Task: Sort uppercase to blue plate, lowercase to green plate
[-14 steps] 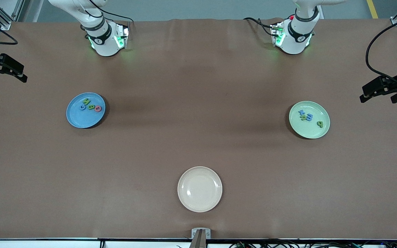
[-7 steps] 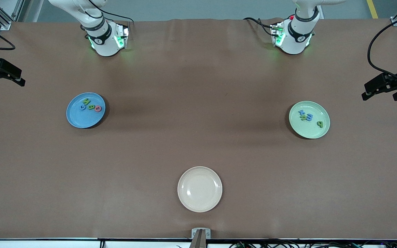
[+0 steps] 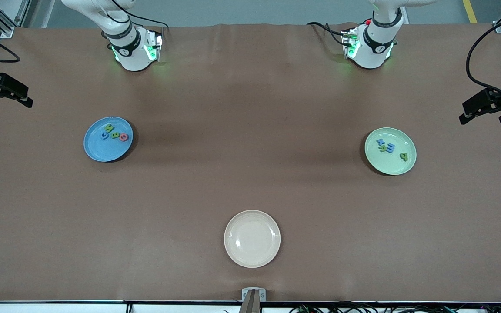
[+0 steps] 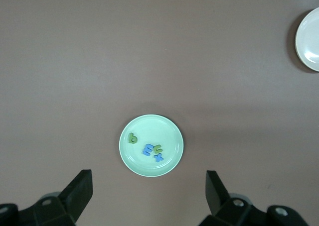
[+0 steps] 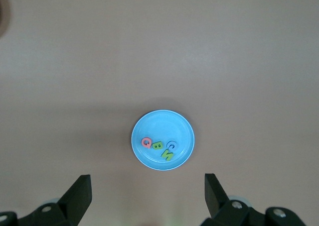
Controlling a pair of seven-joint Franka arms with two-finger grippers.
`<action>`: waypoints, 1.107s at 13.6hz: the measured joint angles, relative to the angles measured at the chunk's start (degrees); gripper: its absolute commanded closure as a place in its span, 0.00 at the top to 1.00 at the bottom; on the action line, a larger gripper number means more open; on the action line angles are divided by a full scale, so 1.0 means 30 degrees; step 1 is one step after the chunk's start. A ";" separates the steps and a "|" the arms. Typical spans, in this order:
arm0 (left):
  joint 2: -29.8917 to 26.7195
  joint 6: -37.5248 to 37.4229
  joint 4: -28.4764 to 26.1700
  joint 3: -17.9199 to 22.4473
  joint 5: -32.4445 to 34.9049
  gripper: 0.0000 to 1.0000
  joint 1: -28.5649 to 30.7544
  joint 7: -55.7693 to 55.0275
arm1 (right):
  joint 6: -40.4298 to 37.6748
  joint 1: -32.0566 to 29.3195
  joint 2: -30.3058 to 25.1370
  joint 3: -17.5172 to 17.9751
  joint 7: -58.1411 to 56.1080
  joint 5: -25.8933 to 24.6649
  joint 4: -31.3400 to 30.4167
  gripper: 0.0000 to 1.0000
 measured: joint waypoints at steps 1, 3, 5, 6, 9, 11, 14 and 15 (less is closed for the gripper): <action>-0.0065 0.0000 0.0044 0.0000 0.0000 1.00 0.0004 0.0000 | -0.0015 0.0000 0.0000 0.0008 -0.0001 0.0000 0.0000 1.00; -0.0141 0.0000 0.0068 -0.0024 0.0000 1.00 0.0003 0.0000 | -0.0025 0.0003 0.0000 0.0049 -0.0002 0.0001 0.0000 1.00; -0.0141 0.0000 0.0068 -0.0089 0.0000 1.00 -0.0018 0.0000 | -0.0026 0.0031 0.0000 0.0092 -0.0003 0.0001 0.0000 1.00; -0.0141 0.0000 0.0068 -0.0126 0.0000 1.00 -0.0025 0.0000 | -0.0027 0.0042 0.0000 0.0107 -0.0004 0.0001 0.0000 1.00; -0.0141 0.0000 0.0068 -0.0181 0.0241 1.00 -0.0084 0.0000 | -0.0027 0.0145 0.0000 0.0016 -0.0004 0.0001 0.0000 1.00; -0.0141 0.0000 0.0068 -0.0314 0.0327 1.00 -0.0086 0.0000 | -0.0027 0.0198 0.0000 -0.0041 -0.0004 0.0001 0.0000 1.00; -0.0140 0.0000 0.0068 -0.0364 0.0335 1.00 -0.0083 0.0000 | -0.0027 0.0223 0.0000 -0.0054 -0.0004 0.0001 0.0000 1.00; -0.0141 0.0000 0.0068 -0.0364 0.0339 1.00 -0.0075 0.0000 | -0.0027 0.0245 0.0000 -0.0063 -0.0004 0.0001 0.0000 1.00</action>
